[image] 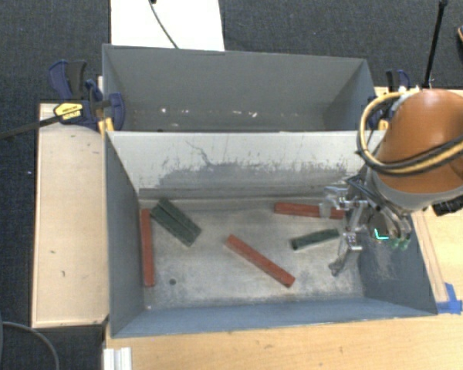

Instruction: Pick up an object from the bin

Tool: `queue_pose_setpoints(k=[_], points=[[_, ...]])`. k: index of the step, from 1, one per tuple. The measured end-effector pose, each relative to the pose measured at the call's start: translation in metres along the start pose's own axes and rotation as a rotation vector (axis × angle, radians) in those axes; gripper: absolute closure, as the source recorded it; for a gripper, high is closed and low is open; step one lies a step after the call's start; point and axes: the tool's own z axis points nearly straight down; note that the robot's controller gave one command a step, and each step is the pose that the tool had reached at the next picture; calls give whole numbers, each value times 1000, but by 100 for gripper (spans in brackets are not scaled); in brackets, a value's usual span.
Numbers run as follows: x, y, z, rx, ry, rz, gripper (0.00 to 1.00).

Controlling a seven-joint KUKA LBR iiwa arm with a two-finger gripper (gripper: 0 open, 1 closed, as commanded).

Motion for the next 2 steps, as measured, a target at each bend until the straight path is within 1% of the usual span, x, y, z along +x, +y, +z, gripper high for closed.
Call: queue_pose_setpoints(k=[1, 2], points=[[-45, 65, 139, -1, -1, 102, 0], [-91, -54, 134, 4, -12, 73, 0]])
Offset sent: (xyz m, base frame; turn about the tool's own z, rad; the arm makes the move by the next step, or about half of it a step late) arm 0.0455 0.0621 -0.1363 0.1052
